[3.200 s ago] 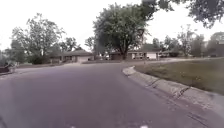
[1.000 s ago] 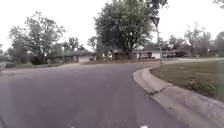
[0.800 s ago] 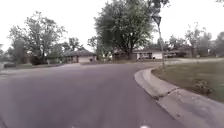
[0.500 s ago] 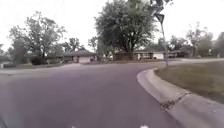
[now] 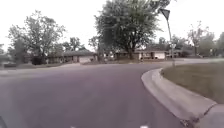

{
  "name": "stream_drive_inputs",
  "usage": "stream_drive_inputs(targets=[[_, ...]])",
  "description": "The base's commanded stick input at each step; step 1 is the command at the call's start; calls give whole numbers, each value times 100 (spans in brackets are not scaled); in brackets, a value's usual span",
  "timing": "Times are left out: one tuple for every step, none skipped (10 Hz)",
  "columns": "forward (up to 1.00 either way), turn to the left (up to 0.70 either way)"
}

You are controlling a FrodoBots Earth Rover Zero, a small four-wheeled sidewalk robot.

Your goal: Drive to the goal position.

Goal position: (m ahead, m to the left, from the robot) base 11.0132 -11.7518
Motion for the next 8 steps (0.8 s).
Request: stream_drive_inputs(targets=[[100,-40],[100,-40],[100,-40],[100,0],[100,0],[100,0],[100,0],[100,0]])
